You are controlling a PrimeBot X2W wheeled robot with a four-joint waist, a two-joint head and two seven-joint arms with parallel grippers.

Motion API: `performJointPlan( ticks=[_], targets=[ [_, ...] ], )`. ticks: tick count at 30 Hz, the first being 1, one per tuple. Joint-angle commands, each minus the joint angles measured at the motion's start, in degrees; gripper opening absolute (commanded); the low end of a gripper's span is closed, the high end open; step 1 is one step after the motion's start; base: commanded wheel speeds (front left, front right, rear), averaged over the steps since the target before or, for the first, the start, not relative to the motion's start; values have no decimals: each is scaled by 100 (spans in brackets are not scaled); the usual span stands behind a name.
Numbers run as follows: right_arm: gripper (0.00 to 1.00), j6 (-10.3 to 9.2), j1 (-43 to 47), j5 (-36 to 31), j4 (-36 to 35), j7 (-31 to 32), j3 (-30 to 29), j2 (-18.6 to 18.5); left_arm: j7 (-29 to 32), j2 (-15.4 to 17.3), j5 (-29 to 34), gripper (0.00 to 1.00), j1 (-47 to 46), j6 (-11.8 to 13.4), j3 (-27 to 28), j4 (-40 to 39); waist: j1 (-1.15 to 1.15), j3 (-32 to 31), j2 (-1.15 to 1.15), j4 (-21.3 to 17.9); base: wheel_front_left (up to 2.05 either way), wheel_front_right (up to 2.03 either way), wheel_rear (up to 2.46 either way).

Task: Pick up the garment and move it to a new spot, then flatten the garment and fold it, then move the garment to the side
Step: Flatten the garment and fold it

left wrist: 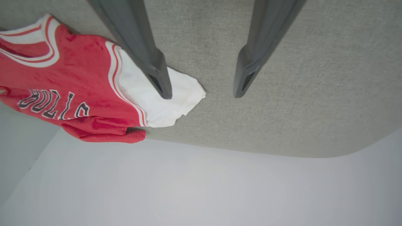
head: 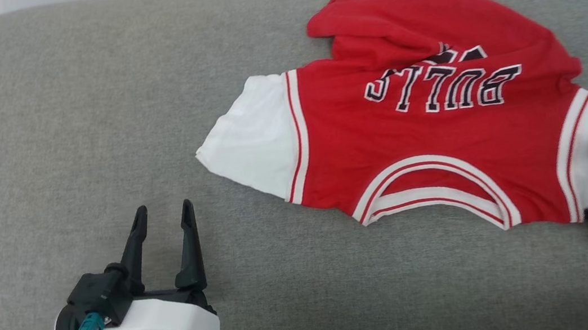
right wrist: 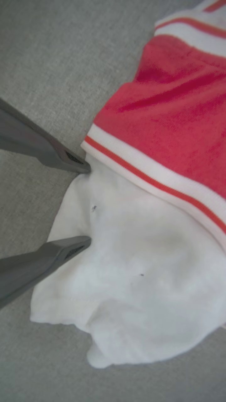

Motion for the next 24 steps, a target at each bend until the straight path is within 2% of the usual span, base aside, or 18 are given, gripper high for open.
performJointPlan(
  ticks=[1, 7, 8, 9, 10, 11, 14, 17, 19, 24],
  targets=[
    [100, -24, -43, -40, 118, 82, 37, -17, -25, -42, 86, 100, 22, -48, 77, -46, 0, 80, 0, 79, 0, 0, 0],
    [100, -41, -149, -4, 547, 514, 223, 102, -25, -305, 536, 100, 30, -394, 475, -91, 0, 240, 0, 118, 0, 0, 0],
    [76, -50, -171, 27, 614, 572, 231, 151, -26, -319, 616, 100, -6, -452, 503, -82, 0, 258, 0, 110, 0, 0, 0],
    [36, -54, -178, 47, 657, 636, 255, 191, -26, -305, 705, 100, -54, -511, 521, -66, 0, 279, 0, 97, 0, 0, 0],
    [27, -54, -197, 78, 684, 659, 261, 228, -26, -293, 762, 100, -116, -575, 528, -48, 0, 296, 0, 83, 0, 0, 0],
    [0, -54, -226, 108, 701, 688, 253, 262, -26, -259, 787, 100, -188, -647, 513, -12, 0, 319, 0, 62, 0, 0, 0],
    [0, -30, -237, 96, 708, 726, 271, 292, -10, 16, 979, 100, -495, -865, 229, 196, 0, 365, 0, 12, 0, 0, 0],
    [0, -26, -294, 56, 620, 772, 245, 333, 318, 424, 1019, 100, -1026, -988, -237, 310, 0, 434, 0, -58, 0, 0, 0],
    [0, -26, -350, 2, 536, 779, 225, 355, 799, 776, 782, 100, -1374, -1018, -732, 340, 0, 481, 0, -126, 0, 0, 0],
    [0, -26, -489, -132, 313, 767, 132, 426, 2655, 1731, -656, 100, -2410, -1012, -2182, 255, 0, 594, 0, -265, 0, 0, 0]
  ],
)
